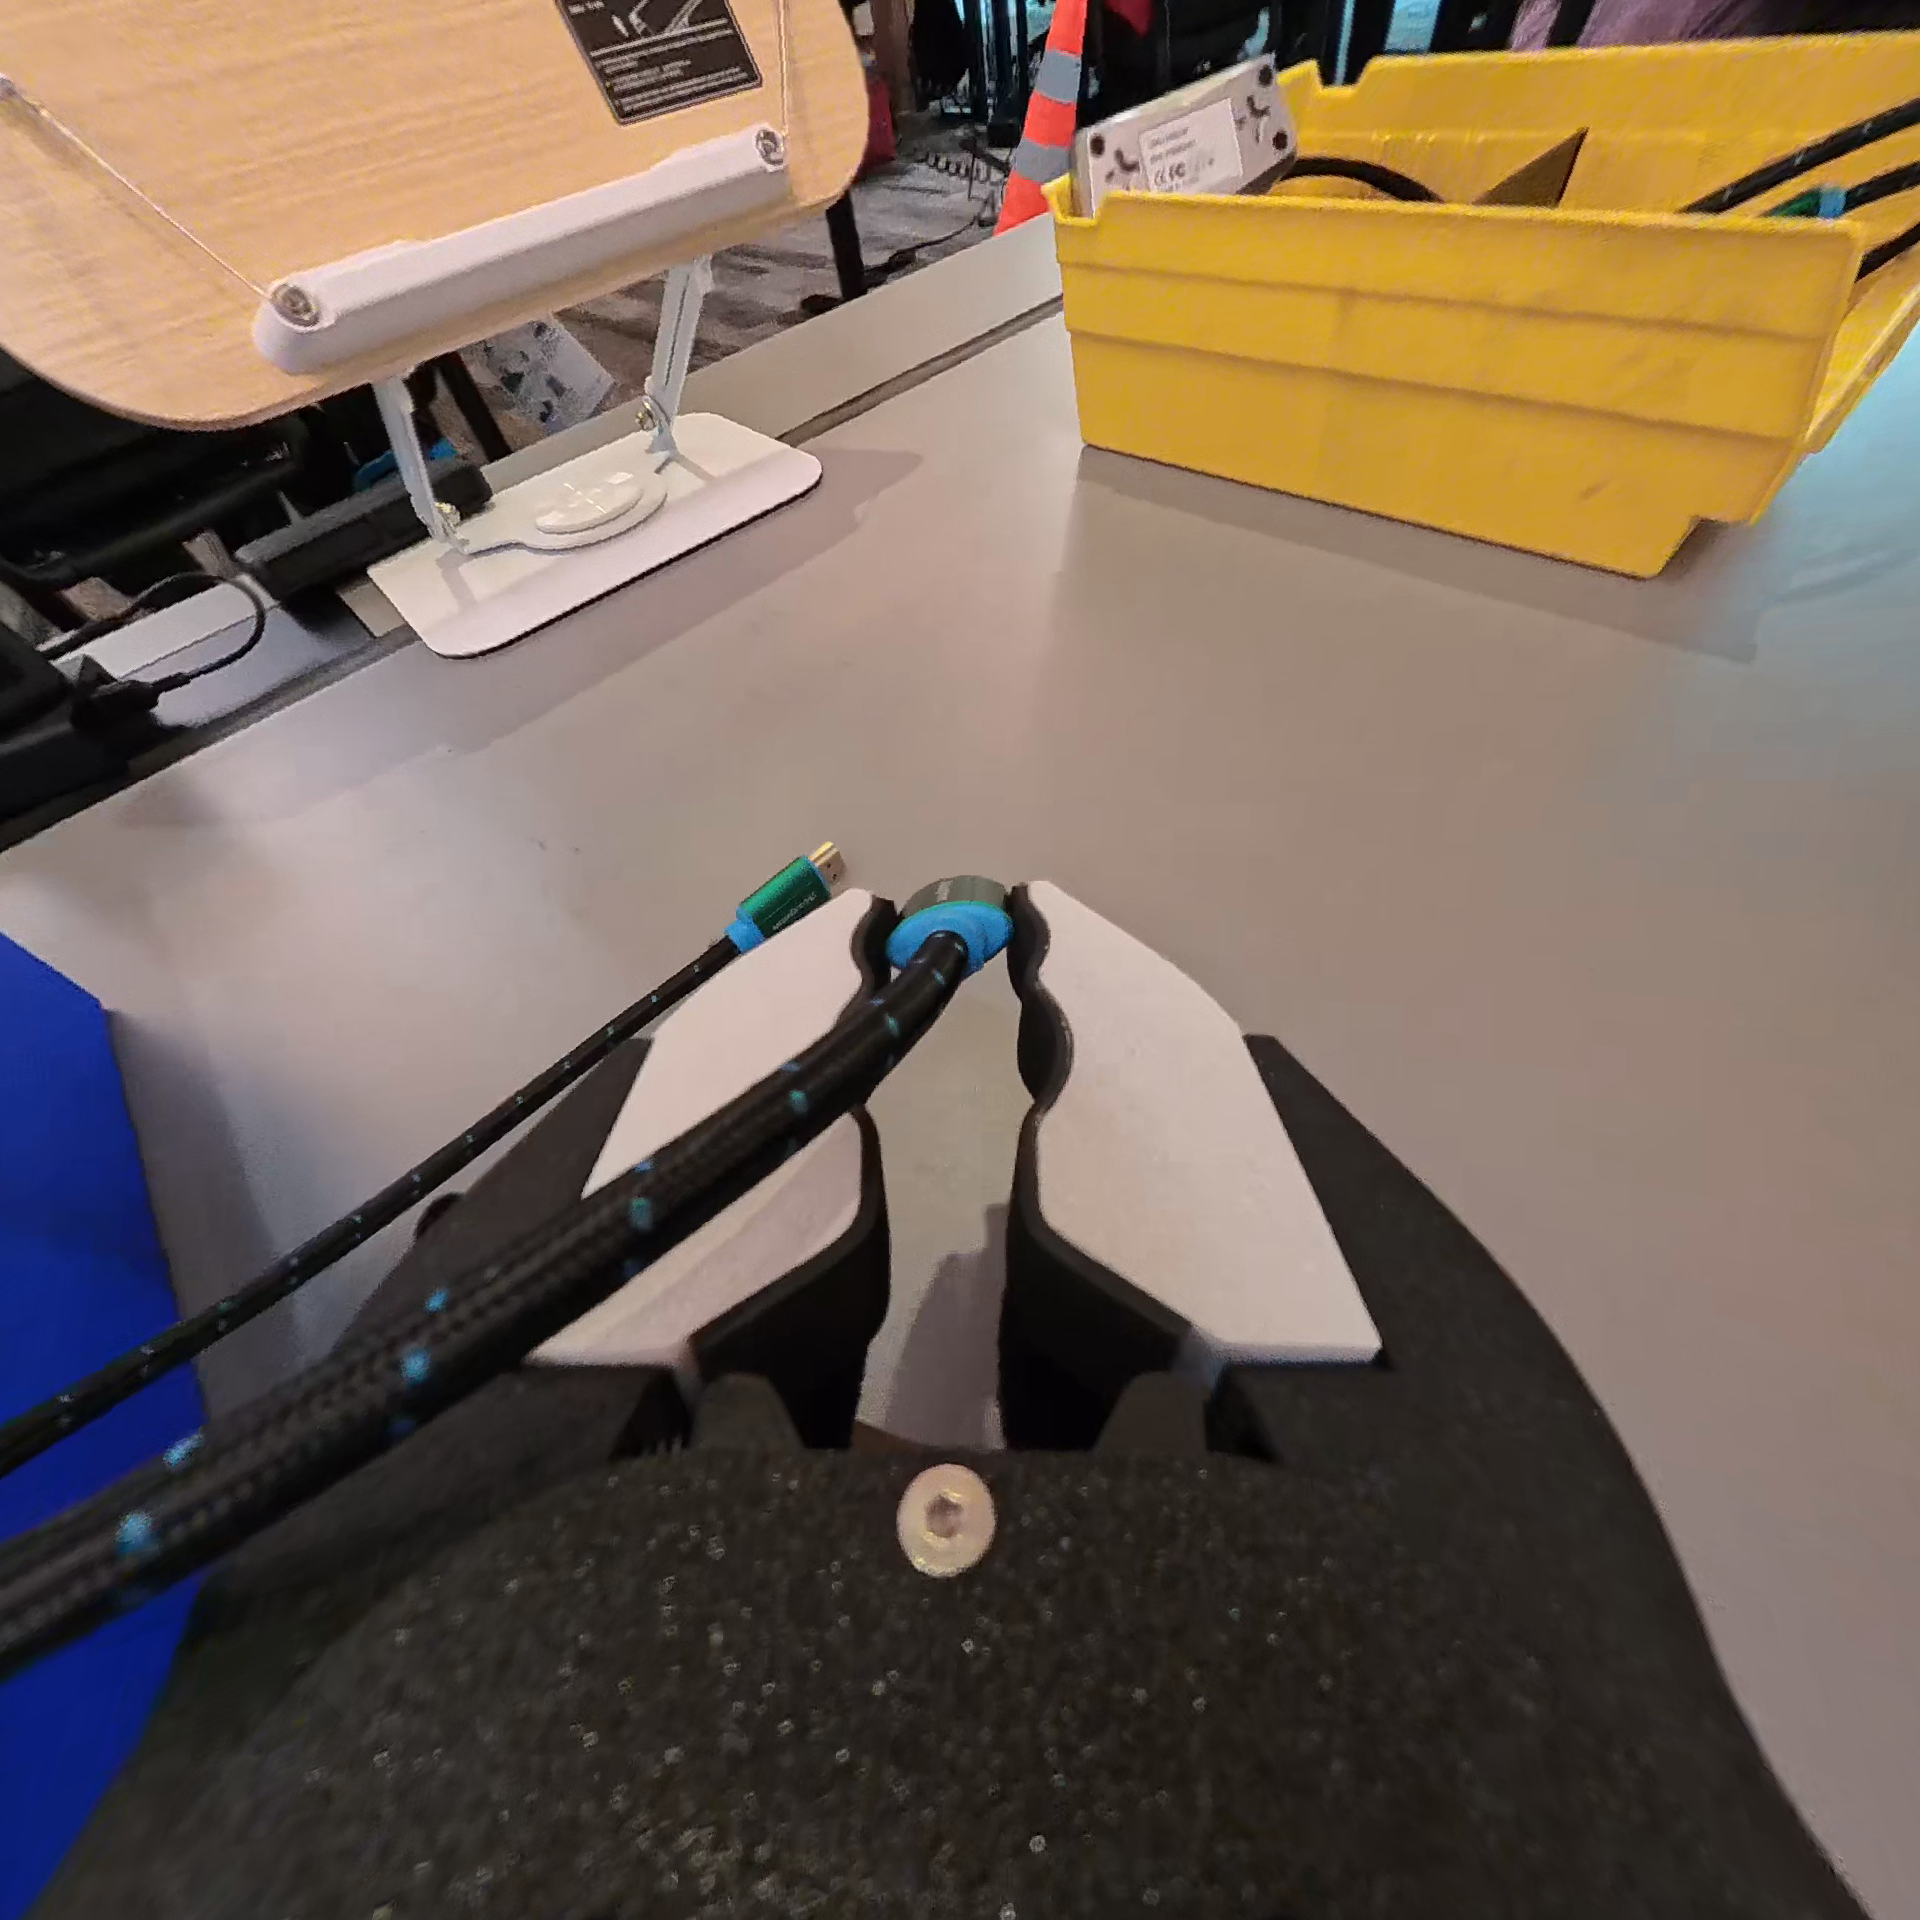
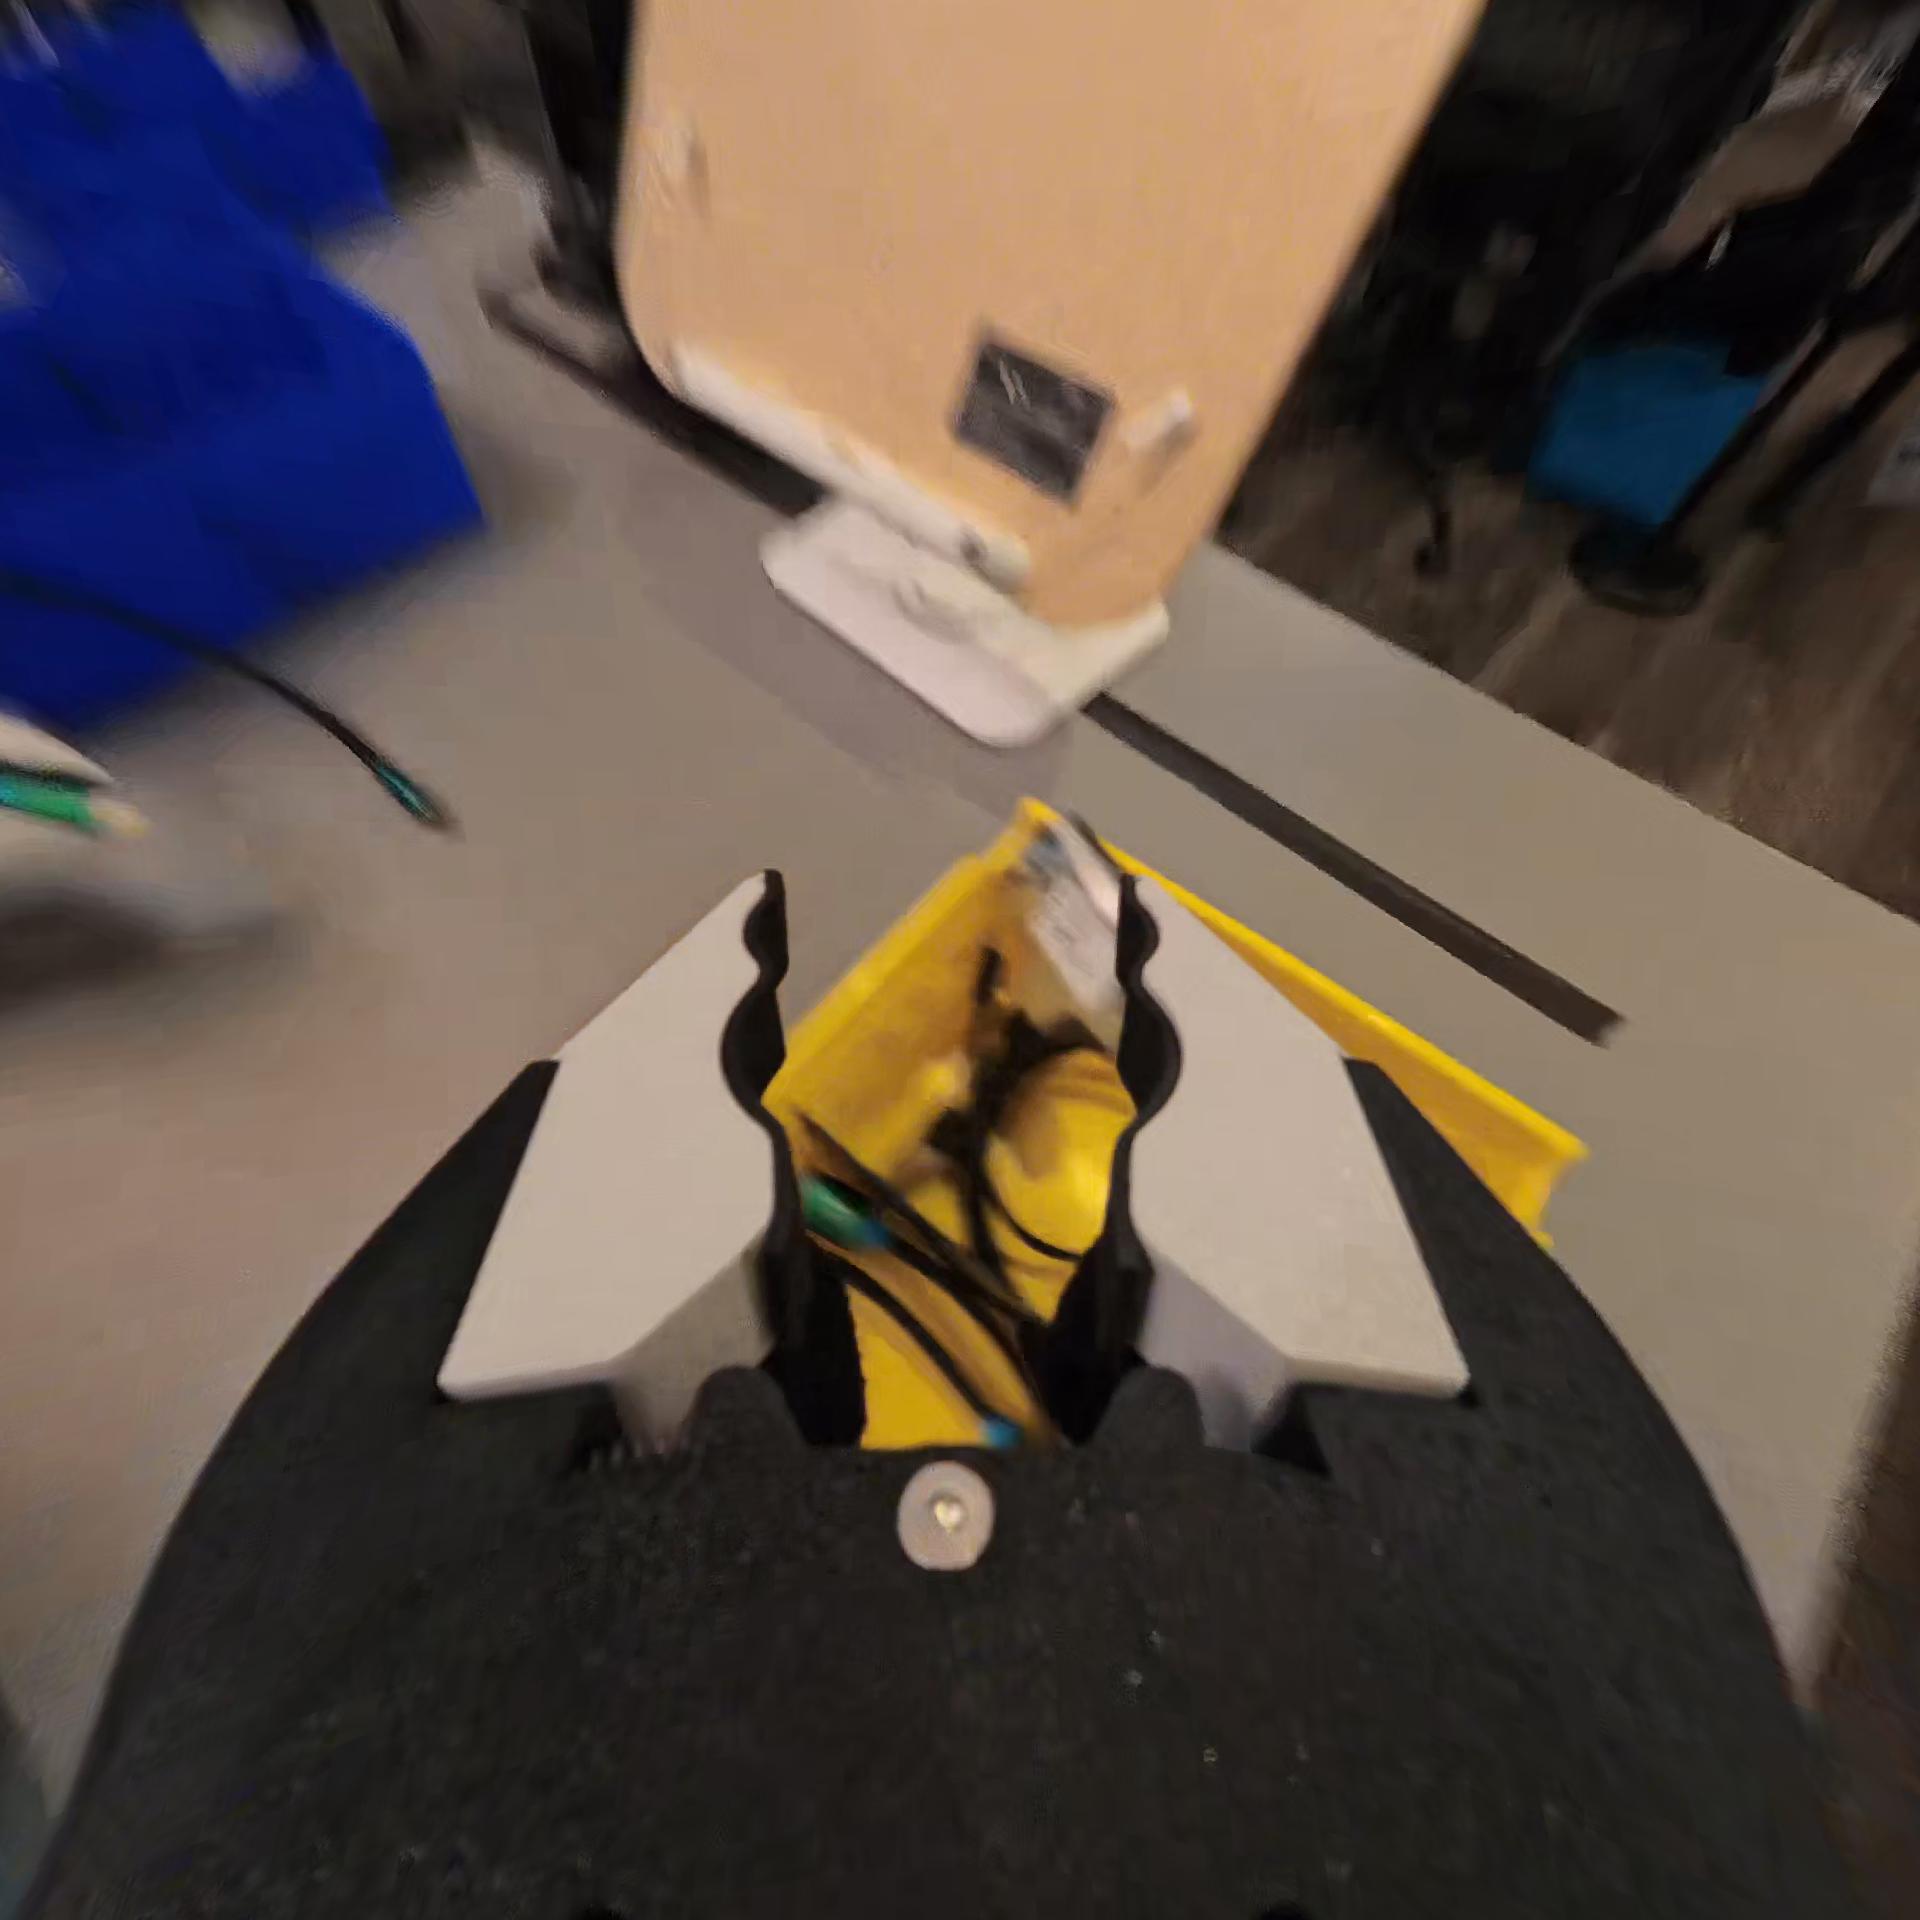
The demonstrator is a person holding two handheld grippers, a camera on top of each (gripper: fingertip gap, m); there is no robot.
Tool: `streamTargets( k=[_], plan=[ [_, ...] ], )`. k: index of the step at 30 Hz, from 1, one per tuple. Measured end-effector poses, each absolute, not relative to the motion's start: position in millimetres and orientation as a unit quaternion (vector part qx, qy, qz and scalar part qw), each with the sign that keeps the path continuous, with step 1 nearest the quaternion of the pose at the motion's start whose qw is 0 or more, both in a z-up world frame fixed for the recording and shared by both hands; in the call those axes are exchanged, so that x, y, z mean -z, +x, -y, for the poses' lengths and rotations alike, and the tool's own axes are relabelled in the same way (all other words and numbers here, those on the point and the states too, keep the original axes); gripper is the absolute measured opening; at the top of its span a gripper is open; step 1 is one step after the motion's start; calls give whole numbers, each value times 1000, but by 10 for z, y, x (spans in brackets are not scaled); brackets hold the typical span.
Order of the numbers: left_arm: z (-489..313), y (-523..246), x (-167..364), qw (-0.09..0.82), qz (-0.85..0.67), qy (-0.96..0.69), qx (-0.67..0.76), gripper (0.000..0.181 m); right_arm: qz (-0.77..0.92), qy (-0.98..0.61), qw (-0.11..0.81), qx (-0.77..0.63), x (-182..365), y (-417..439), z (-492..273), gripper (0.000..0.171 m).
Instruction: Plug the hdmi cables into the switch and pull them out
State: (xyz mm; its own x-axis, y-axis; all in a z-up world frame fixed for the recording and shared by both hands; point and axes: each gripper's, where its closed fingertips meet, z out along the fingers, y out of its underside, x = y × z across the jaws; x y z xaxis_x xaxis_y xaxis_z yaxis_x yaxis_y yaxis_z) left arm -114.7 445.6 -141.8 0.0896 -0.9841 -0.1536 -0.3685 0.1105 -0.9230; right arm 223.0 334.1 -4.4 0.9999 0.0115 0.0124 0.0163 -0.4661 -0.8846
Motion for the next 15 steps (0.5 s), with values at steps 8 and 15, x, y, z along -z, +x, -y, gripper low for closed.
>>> streamTargets(
  k=[8, 15],
  plan=[
    [-4392, -1045, 1556, 497, -664, -514, 218, 21, 8, -768, 614, -181, -77, 260, -3575, 53],
    [-4299, -924, 1651, 523, -708, -456, 129, 21, 166, -788, 544, -235, -76, -1176, -3910, 55]
  ],
)
